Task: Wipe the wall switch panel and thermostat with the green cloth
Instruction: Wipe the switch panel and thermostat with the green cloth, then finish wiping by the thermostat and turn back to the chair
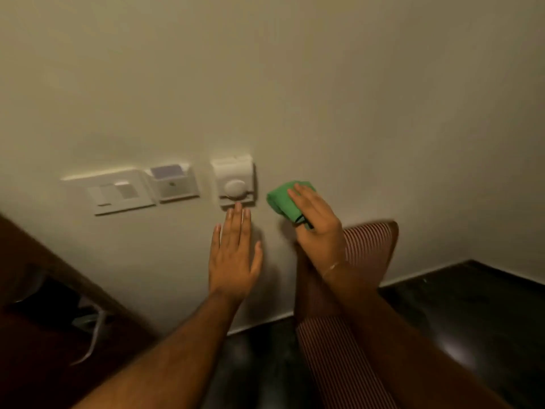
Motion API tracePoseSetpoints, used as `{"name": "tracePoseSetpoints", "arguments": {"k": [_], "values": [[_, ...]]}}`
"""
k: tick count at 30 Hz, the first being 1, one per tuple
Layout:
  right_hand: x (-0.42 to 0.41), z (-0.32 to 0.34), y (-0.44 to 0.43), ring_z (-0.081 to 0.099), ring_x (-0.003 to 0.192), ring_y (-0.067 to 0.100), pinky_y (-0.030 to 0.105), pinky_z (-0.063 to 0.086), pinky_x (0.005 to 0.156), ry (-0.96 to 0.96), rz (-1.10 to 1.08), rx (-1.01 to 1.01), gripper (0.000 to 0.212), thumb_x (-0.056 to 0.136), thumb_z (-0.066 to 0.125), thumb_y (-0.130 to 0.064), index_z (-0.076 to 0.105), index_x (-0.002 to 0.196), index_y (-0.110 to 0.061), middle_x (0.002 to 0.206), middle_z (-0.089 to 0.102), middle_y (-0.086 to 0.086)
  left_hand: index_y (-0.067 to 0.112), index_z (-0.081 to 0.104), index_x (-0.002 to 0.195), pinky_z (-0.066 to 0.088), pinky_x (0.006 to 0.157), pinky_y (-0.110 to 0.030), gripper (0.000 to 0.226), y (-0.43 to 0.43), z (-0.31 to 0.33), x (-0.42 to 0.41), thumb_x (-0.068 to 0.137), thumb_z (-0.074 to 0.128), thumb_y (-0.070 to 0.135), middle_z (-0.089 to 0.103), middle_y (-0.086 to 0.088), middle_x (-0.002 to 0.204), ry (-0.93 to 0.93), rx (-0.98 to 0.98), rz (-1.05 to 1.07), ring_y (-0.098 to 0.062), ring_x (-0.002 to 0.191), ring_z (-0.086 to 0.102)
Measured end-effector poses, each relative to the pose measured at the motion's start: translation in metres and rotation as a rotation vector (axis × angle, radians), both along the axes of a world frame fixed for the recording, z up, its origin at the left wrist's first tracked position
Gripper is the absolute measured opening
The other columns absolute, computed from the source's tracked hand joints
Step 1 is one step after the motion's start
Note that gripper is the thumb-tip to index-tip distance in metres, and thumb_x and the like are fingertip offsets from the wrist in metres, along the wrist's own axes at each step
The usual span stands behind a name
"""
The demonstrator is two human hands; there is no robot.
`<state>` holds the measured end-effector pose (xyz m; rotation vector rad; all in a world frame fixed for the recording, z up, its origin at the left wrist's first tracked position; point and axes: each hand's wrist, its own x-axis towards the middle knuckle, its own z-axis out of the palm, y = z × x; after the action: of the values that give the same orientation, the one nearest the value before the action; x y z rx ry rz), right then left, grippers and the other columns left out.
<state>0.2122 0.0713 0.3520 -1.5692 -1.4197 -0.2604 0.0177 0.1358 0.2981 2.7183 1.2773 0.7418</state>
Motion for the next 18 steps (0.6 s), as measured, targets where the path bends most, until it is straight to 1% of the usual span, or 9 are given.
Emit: {"name": "tracePoseSetpoints", "arguments": {"k": [4,6,7,8,9,11,14,16,18], "values": [[0.022,-0.110,-0.071,0.056,0.144,0.028,0.051,0.043,0.123,0.141,-0.061,-0.330,0.070,0.078,0.079,0.015,0.065,0.142,-0.010,0.149,0.063,0.010,0.012,0.022,0.173,0.008,0.135,-0.043,0.075,-0.055,-0.095,0.012,0.107,0.037,0.044,0.014,-0.007,0.182,0.197,-0.175,-0.150,-0.027,0.169,0.018],[0.030,-0.160,-0.103,0.057,0.141,0.022,0.032,0.044,0.123,0.247,-0.061,-0.523,0.067,0.081,0.081,0.009,0.067,0.139,-0.021,0.145,0.065,0.000,0.015,0.022,0.174,0.005,0.134,-0.039,0.075,-0.081,-0.134,0.007,0.109,0.035,0.049,0.014,-0.004,0.182,0.326,-0.262,-0.188,-0.026,0.168,0.018],[0.037,-0.184,-0.116,0.057,0.140,0.018,0.018,0.040,0.121,0.374,-0.064,-0.647,0.063,0.087,0.078,0.003,0.064,0.139,-0.030,0.143,0.065,-0.007,0.016,0.023,0.174,0.003,0.132,-0.037,0.075,-0.091,-0.153,0.008,0.109,0.033,0.053,0.015,-0.003,0.182,0.388,-0.307,-0.190,-0.026,0.168,0.019],[0.042,-0.207,-0.124,0.058,0.140,0.018,0.012,0.038,0.118,0.483,-0.059,-0.799,0.057,0.095,0.074,-0.006,0.061,0.140,-0.038,0.143,0.064,-0.012,0.014,0.027,0.172,0.003,0.131,-0.035,0.075,-0.098,-0.169,0.008,0.109,0.033,0.055,0.020,-0.005,0.181,0.448,-0.347,-0.181,-0.028,0.166,0.024],[0.047,-0.232,-0.129,0.059,0.139,0.019,0.017,0.040,0.118,0.576,-0.072,-0.948,0.051,0.099,0.070,-0.016,0.060,0.143,-0.041,0.145,0.064,-0.012,0.012,0.035,0.170,0.005,0.130,-0.035,0.075,-0.104,-0.184,0.010,0.108,0.034,0.056,0.029,-0.007,0.178,0.493,-0.372,-0.177,-0.030,0.163,0.031],[0.050,-0.280,-0.138,0.062,0.136,0.022,0.034,0.048,0.116,0.586,-0.100,-1.157,0.046,0.101,0.067,-0.024,0.062,0.144,-0.041,0.145,0.067,-0.006,0.006,0.049,0.162,0.009,0.127,-0.035,0.076,-0.112,-0.210,0.015,0.105,0.037,0.055,0.044,-0.011,0.170,0.546,-0.419,-0.172,-0.033,0.155,0.045],[0.056,-0.328,-0.136,0.061,0.136,0.028,0.043,0.050,0.116,0.606,-0.085,-1.283,0.044,0.102,0.064,-0.021,0.064,0.144,-0.034,0.146,0.066,0.002,0.005,0.054,0.158,0.010,0.128,-0.039,0.076,-0.118,-0.242,0.028,0.104,0.036,0.055,0.049,-0.013,0.166,0.552,-0.464,-0.178,-0.035,0.152,0.049],[0.066,-0.360,-0.127,0.056,0.141,0.031,0.046,0.045,0.120,0.660,-0.081,-1.317,0.046,0.103,0.061,-0.017,0.061,0.148,-0.028,0.150,0.062,0.006,0.007,0.048,0.163,0.015,0.132,-0.042,0.079,-0.122,-0.268,0.037,0.105,0.030,0.057,0.042,-0.012,0.171,0.563,-0.517,-0.181,-0.033,0.158,0.040],[0.079,-0.391,-0.118,0.044,0.152,0.032,0.047,0.034,0.128,0.631,-0.075,-1.330,0.048,0.106,0.056,-0.015,0.054,0.154,-0.021,0.160,0.051,0.008,0.014,0.024,0.173,0.006,0.138,-0.041,0.085,-0.125,-0.291,0.043,0.105,0.012,0.063,0.016,-0.005,0.181,0.605,-0.570,-0.181,-0.026,0.168,0.011]]}}
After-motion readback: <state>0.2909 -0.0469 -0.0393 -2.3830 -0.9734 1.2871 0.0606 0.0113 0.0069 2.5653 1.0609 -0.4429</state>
